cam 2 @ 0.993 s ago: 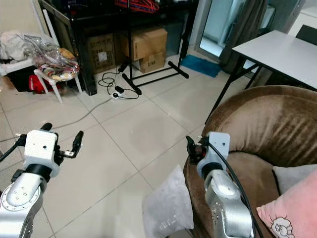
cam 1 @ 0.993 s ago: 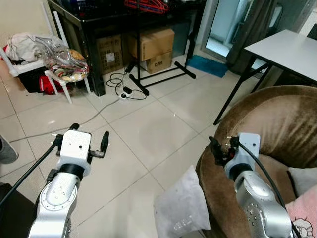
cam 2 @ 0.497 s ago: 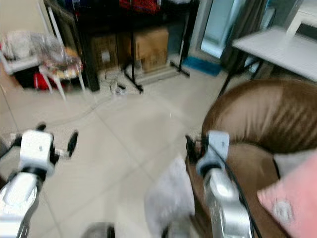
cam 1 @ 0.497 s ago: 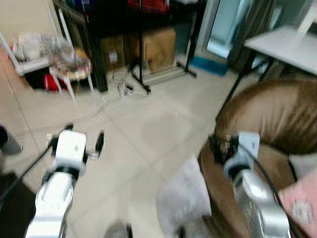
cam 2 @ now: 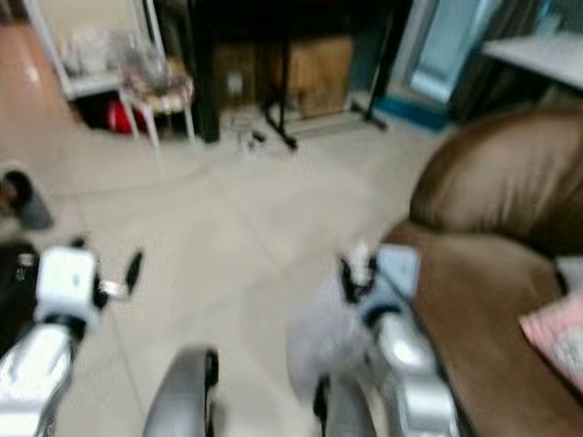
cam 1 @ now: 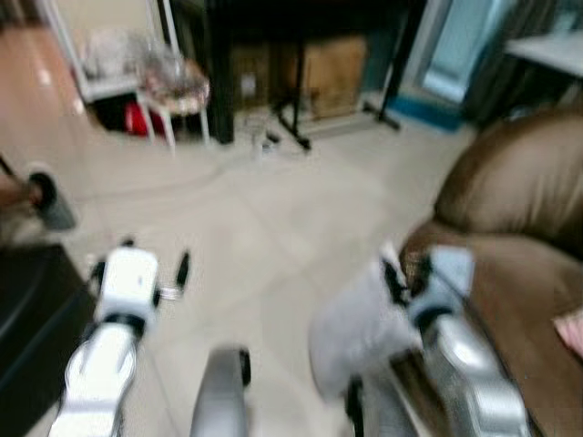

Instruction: Move the pillow to the sofa from floor

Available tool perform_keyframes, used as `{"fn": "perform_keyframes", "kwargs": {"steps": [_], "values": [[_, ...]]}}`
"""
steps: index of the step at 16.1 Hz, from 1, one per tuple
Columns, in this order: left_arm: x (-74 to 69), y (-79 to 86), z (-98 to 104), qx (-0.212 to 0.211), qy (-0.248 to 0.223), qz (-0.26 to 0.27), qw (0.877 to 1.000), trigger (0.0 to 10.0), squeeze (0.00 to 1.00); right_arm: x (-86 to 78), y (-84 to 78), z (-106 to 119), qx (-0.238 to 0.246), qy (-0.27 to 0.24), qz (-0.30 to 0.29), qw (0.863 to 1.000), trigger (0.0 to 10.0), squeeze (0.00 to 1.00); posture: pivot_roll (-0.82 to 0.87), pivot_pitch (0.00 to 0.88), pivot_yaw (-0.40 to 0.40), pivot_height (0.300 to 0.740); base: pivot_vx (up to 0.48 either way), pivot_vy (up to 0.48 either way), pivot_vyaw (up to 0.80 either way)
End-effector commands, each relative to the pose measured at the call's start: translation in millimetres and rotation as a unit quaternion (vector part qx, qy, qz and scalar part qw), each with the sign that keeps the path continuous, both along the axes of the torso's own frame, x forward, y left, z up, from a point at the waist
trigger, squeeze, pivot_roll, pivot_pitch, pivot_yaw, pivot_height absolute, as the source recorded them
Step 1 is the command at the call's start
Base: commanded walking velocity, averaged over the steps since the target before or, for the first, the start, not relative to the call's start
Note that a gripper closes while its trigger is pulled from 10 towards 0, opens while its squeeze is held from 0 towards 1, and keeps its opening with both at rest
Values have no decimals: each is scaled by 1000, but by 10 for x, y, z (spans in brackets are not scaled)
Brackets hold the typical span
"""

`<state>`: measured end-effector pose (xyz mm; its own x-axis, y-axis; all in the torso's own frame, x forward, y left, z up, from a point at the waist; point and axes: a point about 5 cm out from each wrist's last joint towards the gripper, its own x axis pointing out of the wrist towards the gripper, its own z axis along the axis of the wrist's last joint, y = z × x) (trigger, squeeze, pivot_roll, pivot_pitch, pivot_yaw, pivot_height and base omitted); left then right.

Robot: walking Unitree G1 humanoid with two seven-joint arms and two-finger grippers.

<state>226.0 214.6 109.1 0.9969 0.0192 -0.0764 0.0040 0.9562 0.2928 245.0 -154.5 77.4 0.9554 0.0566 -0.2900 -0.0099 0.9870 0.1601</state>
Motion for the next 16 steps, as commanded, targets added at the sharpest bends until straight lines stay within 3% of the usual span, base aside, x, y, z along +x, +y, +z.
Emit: {"fn": "perform_keyframes", "kwargs": {"steps": [1,4,10,13,16], "values": [[36,-59,68,-3,-15,-10,1000,10000,0,24,-91,75,-14,-17,-12,1000,10000,0,-15,0,-44,575,0,0,0],[21,-60,73,-11,-19,-14,1000,10000,0,29,-95,72,-16,-16,-14,1000,10000,0,-15,0,-45,575,0,0,0],[25,-57,79,-16,-20,-13,1000,10000,0,54,-58,82,-34,-17,4,999,10000,0,-13,0,-51,575,276,0,0],[26,-53,77,-17,-19,-13,1000,10000,0,58,-63,78,-39,-15,-1,999,10000,0,-13,0,-52,575,281,0,800],[25,-53,78,-16,-20,-14,1000,10000,0,63,-88,73,-37,-14,-11,999,10000,0,-13,0,-52,575,284,0,0]]}}
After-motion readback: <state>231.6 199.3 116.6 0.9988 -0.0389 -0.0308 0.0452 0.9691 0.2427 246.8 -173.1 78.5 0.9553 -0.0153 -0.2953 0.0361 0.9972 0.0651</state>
